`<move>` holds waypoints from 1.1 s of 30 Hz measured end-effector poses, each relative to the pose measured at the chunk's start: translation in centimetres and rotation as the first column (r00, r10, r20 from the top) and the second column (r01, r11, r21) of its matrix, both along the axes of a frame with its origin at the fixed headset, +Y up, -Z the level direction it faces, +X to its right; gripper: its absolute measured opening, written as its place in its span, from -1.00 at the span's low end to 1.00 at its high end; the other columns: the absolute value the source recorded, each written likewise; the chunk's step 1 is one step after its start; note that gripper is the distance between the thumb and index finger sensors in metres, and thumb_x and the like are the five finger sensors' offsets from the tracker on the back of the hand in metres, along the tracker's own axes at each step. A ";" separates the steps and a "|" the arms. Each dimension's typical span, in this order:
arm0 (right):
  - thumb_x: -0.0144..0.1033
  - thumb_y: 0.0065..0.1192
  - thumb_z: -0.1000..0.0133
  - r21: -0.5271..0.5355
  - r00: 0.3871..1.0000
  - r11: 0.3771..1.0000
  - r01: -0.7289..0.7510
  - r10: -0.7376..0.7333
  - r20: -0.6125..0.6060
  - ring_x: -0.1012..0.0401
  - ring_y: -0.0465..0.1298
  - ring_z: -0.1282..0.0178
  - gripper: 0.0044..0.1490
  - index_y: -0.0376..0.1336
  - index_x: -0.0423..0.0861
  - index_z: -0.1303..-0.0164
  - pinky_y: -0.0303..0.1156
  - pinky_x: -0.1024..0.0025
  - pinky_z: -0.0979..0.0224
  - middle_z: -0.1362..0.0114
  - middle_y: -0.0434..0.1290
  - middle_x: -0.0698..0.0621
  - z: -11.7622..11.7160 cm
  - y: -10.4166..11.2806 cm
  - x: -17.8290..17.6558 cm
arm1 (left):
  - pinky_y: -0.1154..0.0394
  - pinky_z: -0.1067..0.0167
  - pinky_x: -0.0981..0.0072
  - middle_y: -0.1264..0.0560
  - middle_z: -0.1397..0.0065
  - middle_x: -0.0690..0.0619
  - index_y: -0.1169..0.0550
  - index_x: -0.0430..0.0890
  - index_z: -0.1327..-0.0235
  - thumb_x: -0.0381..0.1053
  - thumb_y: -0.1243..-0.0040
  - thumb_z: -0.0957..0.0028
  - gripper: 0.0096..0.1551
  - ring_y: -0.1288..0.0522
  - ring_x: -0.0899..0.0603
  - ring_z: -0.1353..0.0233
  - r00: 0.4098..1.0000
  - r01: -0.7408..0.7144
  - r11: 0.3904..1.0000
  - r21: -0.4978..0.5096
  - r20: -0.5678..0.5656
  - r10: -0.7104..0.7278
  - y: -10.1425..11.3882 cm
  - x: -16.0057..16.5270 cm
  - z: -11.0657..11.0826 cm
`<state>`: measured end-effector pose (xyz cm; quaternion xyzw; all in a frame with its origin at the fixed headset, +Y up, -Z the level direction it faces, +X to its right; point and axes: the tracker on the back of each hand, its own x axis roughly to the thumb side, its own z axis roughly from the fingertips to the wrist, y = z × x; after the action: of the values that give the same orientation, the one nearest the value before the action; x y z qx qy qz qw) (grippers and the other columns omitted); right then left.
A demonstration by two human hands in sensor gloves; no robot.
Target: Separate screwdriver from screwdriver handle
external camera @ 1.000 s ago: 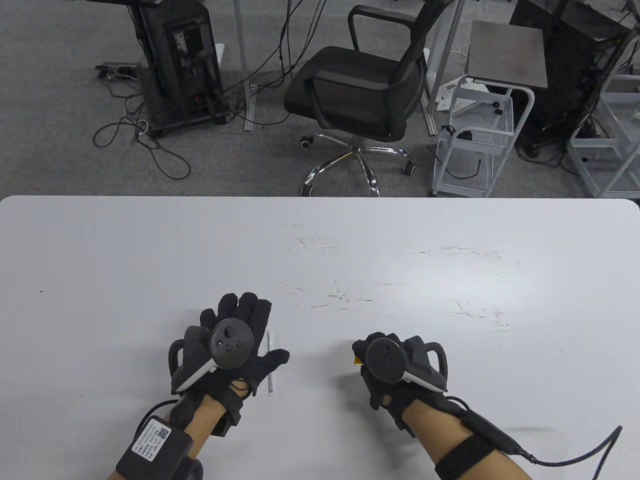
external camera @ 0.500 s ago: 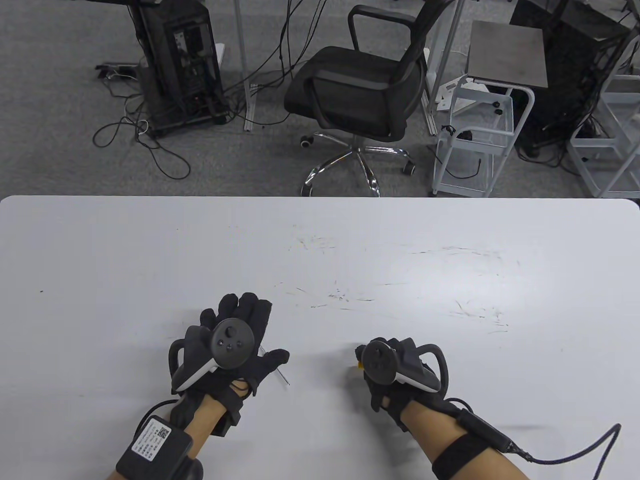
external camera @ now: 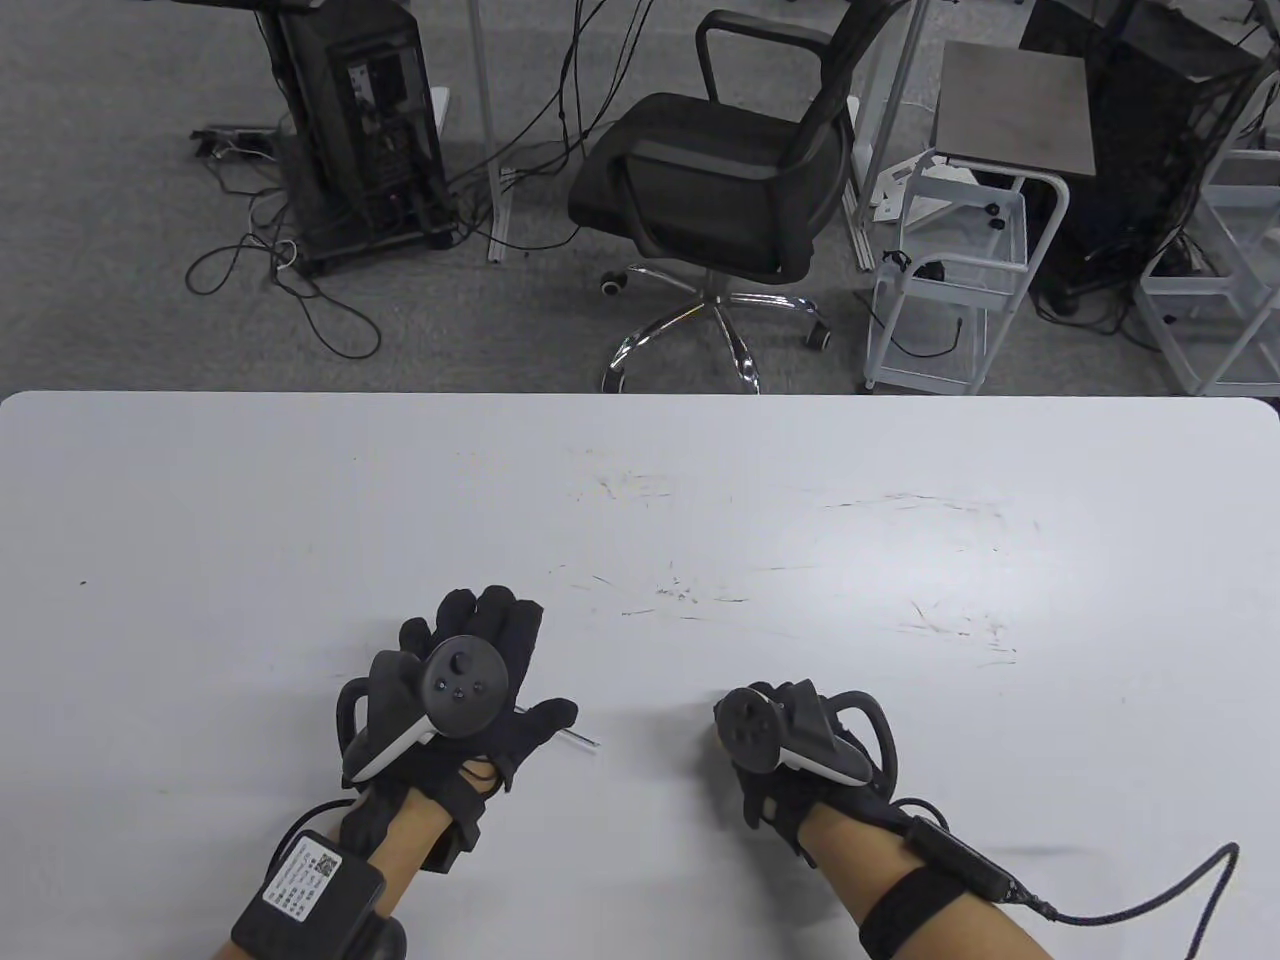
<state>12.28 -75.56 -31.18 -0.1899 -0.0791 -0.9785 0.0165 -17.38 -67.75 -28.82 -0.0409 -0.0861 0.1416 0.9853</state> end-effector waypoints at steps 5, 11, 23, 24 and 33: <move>-0.21 0.48 -0.18 0.001 1.000 1.000 -0.004 0.004 0.002 -0.13 0.48 -0.39 -0.35 0.26 -0.06 -0.45 0.37 -0.17 -0.44 -0.48 0.34 -0.01 0.0 0.1 0.0 | 0.14 -0.56 -0.40 0.10 -0.72 0.13 -0.01 0.22 -0.61 0.56 -0.19 0.18 0.15 0.12 -0.34 -0.77 1.000 0.002 1.000 -0.001 -0.002 -0.002 0.0 0.0 0.0; -0.20 0.47 -0.18 0.002 1.000 1.000 -0.016 0.016 -0.002 -0.14 0.47 -0.40 -0.32 0.24 -0.07 -0.48 0.36 -0.18 -0.44 -0.49 0.32 -0.02 0.1 0.0 0.0 | 0.14 -0.56 -0.40 0.10 -0.72 0.12 -0.01 0.22 -0.61 0.56 -0.19 0.18 0.15 0.12 -0.34 -0.77 1.000 0.005 1.000 -0.002 -0.003 -0.005 0.0 0.0 0.0; -0.05 0.50 -0.16 0.091 0.985 0.981 0.170 -0.170 -0.007 -0.20 0.29 -0.57 -0.13 0.12 -0.07 -0.57 0.26 -0.22 -0.50 -0.58 0.18 -0.02 0.8 5.4 0.8 | 0.14 -0.56 -0.40 0.10 -0.72 0.12 -0.01 0.22 -0.61 0.56 -0.19 0.18 0.15 0.11 -0.34 -0.77 1.000 0.007 1.000 -0.007 -0.005 -0.007 0.0 -0.2 -0.1; -0.02 0.49 -0.15 0.118 0.977 0.970 0.212 -0.211 -0.016 -0.19 0.28 -0.58 -0.13 0.12 -0.07 -0.57 0.25 -0.23 -0.50 -0.58 0.18 -0.02 1.0 6.3 1.0 | 0.13 -0.56 -0.40 0.10 -0.72 0.12 -0.02 0.22 -0.61 0.56 -0.19 0.18 0.15 0.11 -0.34 -0.77 1.000 0.007 1.000 -0.007 -0.005 -0.007 0.0 -0.2 -0.1; 0.14 0.38 -0.17 0.213 0.908 0.883 0.418 -0.411 -0.078 -0.21 0.22 -0.64 -0.13 0.15 -0.06 -0.55 0.19 -0.29 -0.55 -0.62 0.16 -0.01 2.2 9.7 2.8 | 0.14 -0.56 -0.40 0.10 -0.72 0.13 -0.02 0.22 -0.61 0.56 -0.18 0.17 0.14 0.12 -0.34 -0.77 1.000 0.010 1.000 -0.012 -0.002 -0.010 0.0 -0.2 -0.2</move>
<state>15.03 -65.81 -28.94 -0.2141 0.0745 -0.9589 -0.1703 -17.60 -67.76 -28.99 -0.0473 -0.0840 0.1370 0.9859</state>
